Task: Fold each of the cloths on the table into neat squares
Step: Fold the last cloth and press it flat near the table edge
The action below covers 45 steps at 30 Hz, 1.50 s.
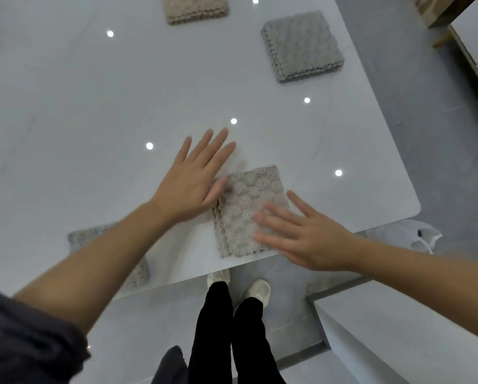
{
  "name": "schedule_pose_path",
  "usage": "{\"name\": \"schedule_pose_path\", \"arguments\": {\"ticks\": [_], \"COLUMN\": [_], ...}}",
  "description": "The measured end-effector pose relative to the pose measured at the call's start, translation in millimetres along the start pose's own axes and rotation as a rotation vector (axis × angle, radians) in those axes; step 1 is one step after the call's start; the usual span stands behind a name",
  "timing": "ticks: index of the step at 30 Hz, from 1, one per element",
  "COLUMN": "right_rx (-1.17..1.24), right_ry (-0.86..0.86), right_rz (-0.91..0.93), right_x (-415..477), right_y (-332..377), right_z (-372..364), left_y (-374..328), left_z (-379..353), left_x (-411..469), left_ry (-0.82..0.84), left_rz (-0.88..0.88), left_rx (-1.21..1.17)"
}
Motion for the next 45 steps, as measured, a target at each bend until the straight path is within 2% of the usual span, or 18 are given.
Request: {"name": "schedule_pose_path", "arguments": {"ticks": [3,5,7,9,14,22,24,26,29,31,33,35,39,45], "right_rx": [-0.025,0.001,0.012,0.026,0.125,0.153,0.163,0.187,0.208,0.232,0.234,0.237,0.243,0.18], "right_ry": [-0.037,-0.066,-0.062,-0.031,0.037,0.041,0.037,0.012,-0.049,-0.042,-0.012,0.023,0.08,0.069], "right_rz": [0.276,0.373,0.424,0.454,0.46,0.36,0.328,0.21,-0.147,-0.407,-0.579,-0.642,-0.664,-0.652], "right_x": [14.2,26.4,36.6,41.9,51.4,56.8,55.5,48.4,27.8,16.9,18.1,26.0,32.1,35.4], "right_y": [22.4,28.6,29.4,26.4,13.0,6.8,10.7,6.5,-22.2,-39.2,-43.7,-38.0,-27.4,-29.0], "right_z": [-3.8,-7.0,-13.1,-22.4,-35.3,-32.9,-28.0,-16.8,1.4,3.2,-0.8,-11.9,-34.9,-36.5], "left_y": [-10.9,-21.8,-26.1,-23.2,-26.7,-28.1,-26.2,-13.6,8.0,-3.1,-35.4,-60.2,-61.2,-54.0], "left_z": [-10.6,-28.5,-46.0,-55.5,-63.9,-66.0,-58.2,-40.9,-14.8,-11.5,-14.6,-31.3,-67.1,-67.9], "left_x": [36.5,50.3,57.8,62.1,56.6,56.1,54.4,51.6,18.7,-10.7,-27.1,-32.0,-36.5,-39.2], "left_ry": [0.117,0.205,0.285,0.33,0.326,0.298,0.249,0.121,-0.061,-0.107,-0.135,-0.116,-0.032,-0.009], "left_rz": [-0.292,-0.457,-0.537,-0.555,-0.604,-0.609,-0.559,-0.368,0.065,0.224,0.237,0.231,0.312,0.316], "left_rx": [0.075,0.123,0.148,0.143,0.103,0.081,0.092,0.067,-0.068,-0.141,-0.153,-0.128,-0.003,0.05]}}
Point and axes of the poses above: each hand's wrist, its own x-axis towards the middle knuckle, its own z-axis out of the back of the hand, y = z × x, the point moved 8 cm from there along x, towards the middle knuckle, and after that the axes turned 2 degrees about -x, right-handed, at the moved point
